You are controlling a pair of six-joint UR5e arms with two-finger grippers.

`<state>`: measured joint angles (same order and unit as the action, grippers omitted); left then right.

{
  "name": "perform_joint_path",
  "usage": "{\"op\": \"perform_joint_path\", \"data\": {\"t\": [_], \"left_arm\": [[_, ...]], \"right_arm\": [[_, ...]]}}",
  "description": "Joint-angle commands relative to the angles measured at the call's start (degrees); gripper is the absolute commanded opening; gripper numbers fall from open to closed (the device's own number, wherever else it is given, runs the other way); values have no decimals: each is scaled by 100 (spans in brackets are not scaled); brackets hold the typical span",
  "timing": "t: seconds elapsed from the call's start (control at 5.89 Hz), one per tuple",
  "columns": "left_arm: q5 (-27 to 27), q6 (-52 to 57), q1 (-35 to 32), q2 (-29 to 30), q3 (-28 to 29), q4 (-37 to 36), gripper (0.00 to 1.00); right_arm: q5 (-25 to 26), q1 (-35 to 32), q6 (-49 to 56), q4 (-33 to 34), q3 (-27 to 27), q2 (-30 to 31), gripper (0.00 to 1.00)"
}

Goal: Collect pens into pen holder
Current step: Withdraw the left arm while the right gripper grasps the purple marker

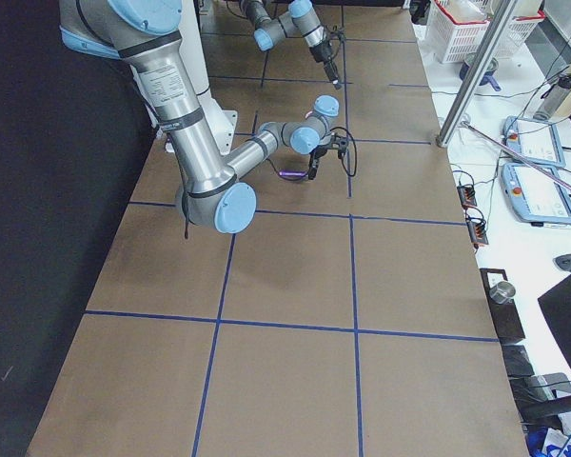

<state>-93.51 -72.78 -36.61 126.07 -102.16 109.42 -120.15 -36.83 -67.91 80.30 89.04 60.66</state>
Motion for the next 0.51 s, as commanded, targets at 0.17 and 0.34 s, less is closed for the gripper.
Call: {"op": "perform_joint_path", "data": {"t": [0.17, 0.34], "left_arm": [[-1538, 334, -952, -12, -58, -623, 100], [-1608, 343, -1057, -30, -41, -659, 100]], "right_arm": [[-18, -17, 6, 29, 26, -1, 35], [-18, -25, 6, 29, 26, -1, 18]]}}
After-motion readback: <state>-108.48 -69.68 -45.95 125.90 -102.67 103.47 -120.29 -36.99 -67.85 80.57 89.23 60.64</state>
